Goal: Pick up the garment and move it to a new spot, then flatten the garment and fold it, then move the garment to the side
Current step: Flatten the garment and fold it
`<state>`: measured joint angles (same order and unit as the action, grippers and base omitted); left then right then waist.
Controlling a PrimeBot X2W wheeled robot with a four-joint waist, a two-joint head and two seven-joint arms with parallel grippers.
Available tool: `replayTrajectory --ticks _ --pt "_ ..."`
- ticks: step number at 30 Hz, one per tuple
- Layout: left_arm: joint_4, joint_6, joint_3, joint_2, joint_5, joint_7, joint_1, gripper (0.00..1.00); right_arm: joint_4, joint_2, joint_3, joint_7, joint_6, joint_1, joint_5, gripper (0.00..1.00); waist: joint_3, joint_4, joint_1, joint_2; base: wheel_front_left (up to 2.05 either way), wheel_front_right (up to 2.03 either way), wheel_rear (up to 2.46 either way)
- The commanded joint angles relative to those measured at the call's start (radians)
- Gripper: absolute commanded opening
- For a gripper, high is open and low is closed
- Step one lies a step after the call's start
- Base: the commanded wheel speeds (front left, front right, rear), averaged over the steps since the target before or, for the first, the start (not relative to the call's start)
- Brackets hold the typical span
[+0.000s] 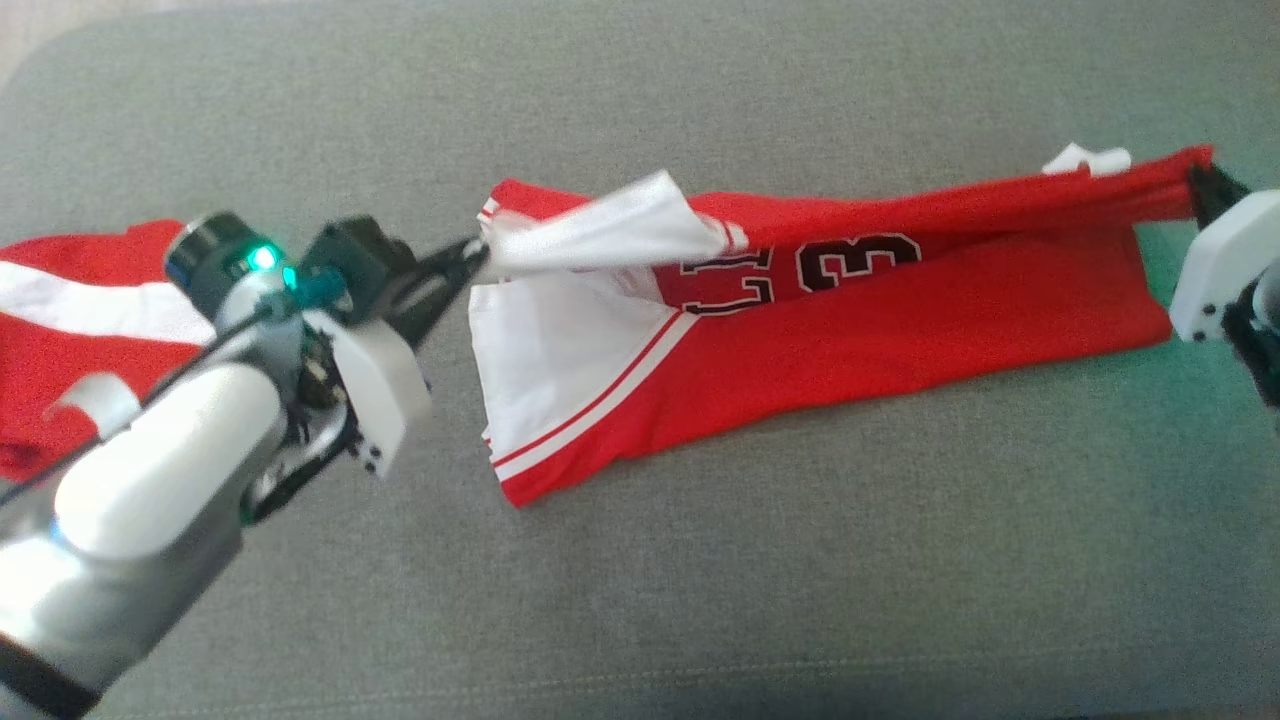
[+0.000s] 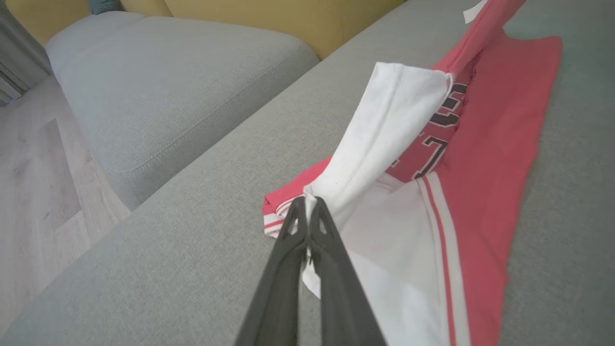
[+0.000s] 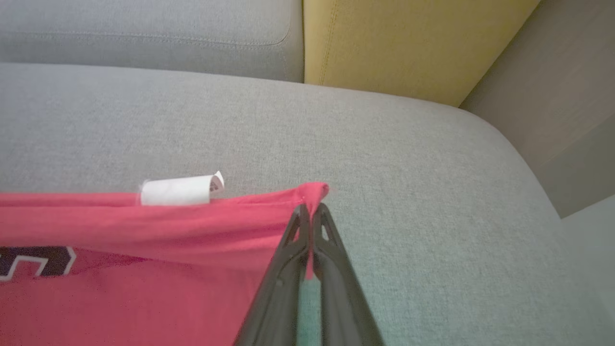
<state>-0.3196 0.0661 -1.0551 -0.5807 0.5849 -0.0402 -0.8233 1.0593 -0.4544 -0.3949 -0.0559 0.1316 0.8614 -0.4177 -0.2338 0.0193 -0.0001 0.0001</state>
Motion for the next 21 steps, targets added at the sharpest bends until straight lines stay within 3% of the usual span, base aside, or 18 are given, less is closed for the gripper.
replayTrajectory --ticks 1,8,17,18,19,20,21 --pt "0.064 -0.018 0.038 -0.063 0.004 0.022 -0.021 0.0 -0.037 -0.039 -0.031 -0.025 -0.001 -0.023 -0.015 0.0 0.013 -0.008 0.0001 -0.0001 0.0 0.0 0.0" --pt "0.201 -0.044 -0.002 -0.104 0.013 0.103 0.045 0.0 -0.099 -0.1 -0.128 -0.142 -0.001 -0.07 -0.056 0.0 0.031 -0.008 0.0001 -0.0001 0.0 0.0 0.0" --pt "0.212 -0.043 -0.061 -0.081 0.012 0.165 0.08 0.0 -0.176 -0.146 -0.211 -0.224 -0.001 -0.096 -0.098 0.0 0.033 0.016 0.0001 -0.0001 0.0 0.0 0.0" --pt "0.207 -0.042 -0.065 -0.077 0.014 0.169 0.083 0.0 -0.181 -0.149 -0.216 -0.23 -0.001 -0.097 -0.099 0.27 0.033 0.019 0.0001 -0.0001 0.0 0.0 0.0" --pt "0.202 -0.043 -0.067 -0.073 0.018 0.173 0.087 0.0 -0.186 -0.152 -0.22 -0.231 -0.001 -0.097 -0.099 1.0 0.033 0.022 0.0001 -0.0001 0.0 0.0 0.0" --pt "0.196 -0.045 -0.069 -0.069 0.02 0.174 0.089 0.31 -0.19 -0.155 -0.221 -0.23 -0.001 -0.096 -0.101 1.0 0.034 0.025 0.0001 -0.0001 0.0 0.0 0.0" --pt "0.191 -0.05 -0.068 -0.064 0.022 0.171 0.092 0.99 -0.192 -0.156 -0.216 -0.228 -0.001 -0.095 -0.106 1.0 0.035 0.028 0.0001 -0.0001 0.0 0.0 0.0"
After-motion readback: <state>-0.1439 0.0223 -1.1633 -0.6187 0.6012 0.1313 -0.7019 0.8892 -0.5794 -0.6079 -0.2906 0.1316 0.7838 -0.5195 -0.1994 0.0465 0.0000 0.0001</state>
